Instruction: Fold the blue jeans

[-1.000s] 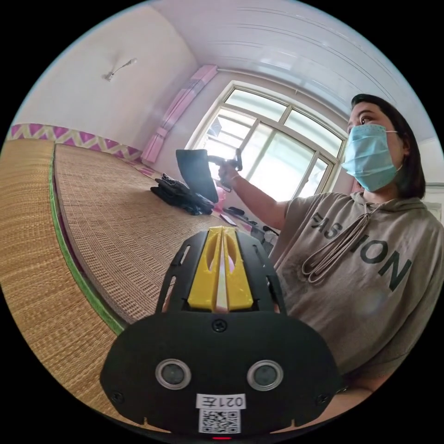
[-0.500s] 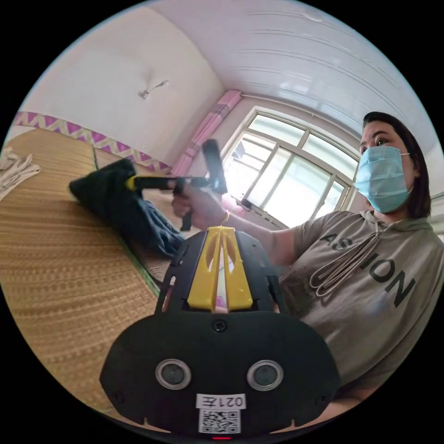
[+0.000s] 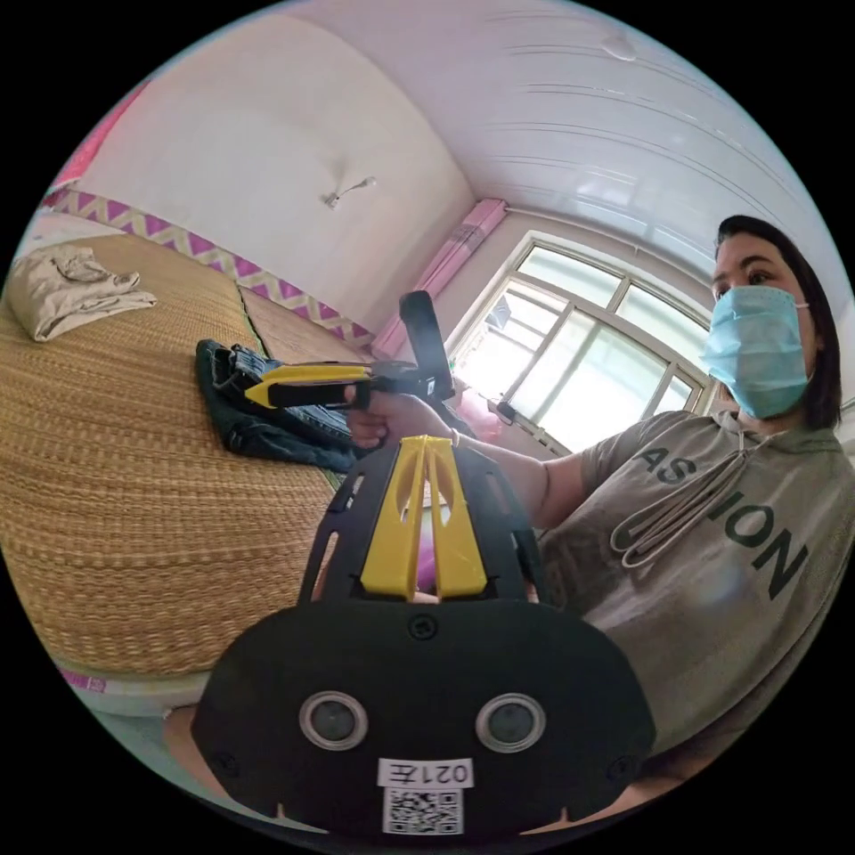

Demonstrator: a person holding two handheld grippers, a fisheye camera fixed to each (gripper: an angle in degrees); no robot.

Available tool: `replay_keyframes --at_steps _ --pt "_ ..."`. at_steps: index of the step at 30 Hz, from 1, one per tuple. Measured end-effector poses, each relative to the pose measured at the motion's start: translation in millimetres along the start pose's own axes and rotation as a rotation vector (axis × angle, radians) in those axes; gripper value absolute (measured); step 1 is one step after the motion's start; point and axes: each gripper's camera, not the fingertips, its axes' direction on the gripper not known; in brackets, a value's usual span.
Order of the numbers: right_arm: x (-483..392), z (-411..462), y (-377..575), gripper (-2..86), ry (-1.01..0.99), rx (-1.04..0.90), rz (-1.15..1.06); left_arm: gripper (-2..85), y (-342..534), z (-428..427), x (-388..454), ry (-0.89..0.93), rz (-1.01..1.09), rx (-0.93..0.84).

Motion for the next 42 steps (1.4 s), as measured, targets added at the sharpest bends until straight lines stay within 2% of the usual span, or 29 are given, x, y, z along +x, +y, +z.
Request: replay_keyframes --at_steps 2,5,9,13,17,22,24,26,32,34,35,39,42 --pt "0.3 10.8 7.6 6.8 0.063 0.015 0.002 -1.0 -9.7 10.3 -5.6 -0.01 -0.029 -0.019" --pt "41.2 -13.6 24.8 5.5 -0.029 0.105 0.145 -1.0 -25.7 24.2 -15.7 -0.023 -0.087 -0.037" --pt "137.9 -134.9 96.1 5.2 -0.133 0.376 0.383 -1.0 -52.3 49.3 -23.9 -0.102 -0.11 -0.027" --pt "224.7 -265.8 231.7 5.1 -0.074 0.565 0.602 -1.0 -82.7 92.0 -29.3 -0.167 -0.09 -0.076" --pt "279.7 -303.8 364.4 4.8 0.044 0.504 0.785 -1.0 -114.7 163.2 -30.5 -0.17 -0.048 -0.189" --pt "325.6 -216.3 559.8 3.9 -0.021 0.285 1.152 -1.0 -137.2 256.9 -25.2 -0.114 -0.034 -0.303" --pt "316.9 -210.7 598.9 3.6 -0.115 0.423 1.179 -0.9 -144.3 303.0 -18.5 -0.107 -0.03 -0.362" --pt "308.8 -212.8 616.3 3.4 -0.155 0.475 1.192 -0.9 -149.4 333.9 -13.0 -0.1 -0.032 -0.397" --pt "273.5 -235.7 648.0 3.6 -0.04 0.517 1.116 -0.4 -169.7 420.8 9.0 -0.113 -0.007 -0.465" --pt "263.2 -220.0 670.1 4.2 0.013 0.449 1.104 0.6 -173.0 448.2 19.4 -0.161 0.039 -0.493" --pt "260.5 -213.6 675.7 4.4 0.016 0.435 1.096 5.4 -172.7 468.1 27.9 -0.219 0.092 -0.524" --pt "239.1 -202.3 710.7 5.2 -0.034 0.56 1.06 13.0 -160.2 548.1 51.5 -0.342 0.265 -0.726" --pt "227.8 -196.6 719.8 5.3 -0.025 0.554 1.051 12.6 -153.7 583.1 65.8 -0.463 0.378 -0.763"
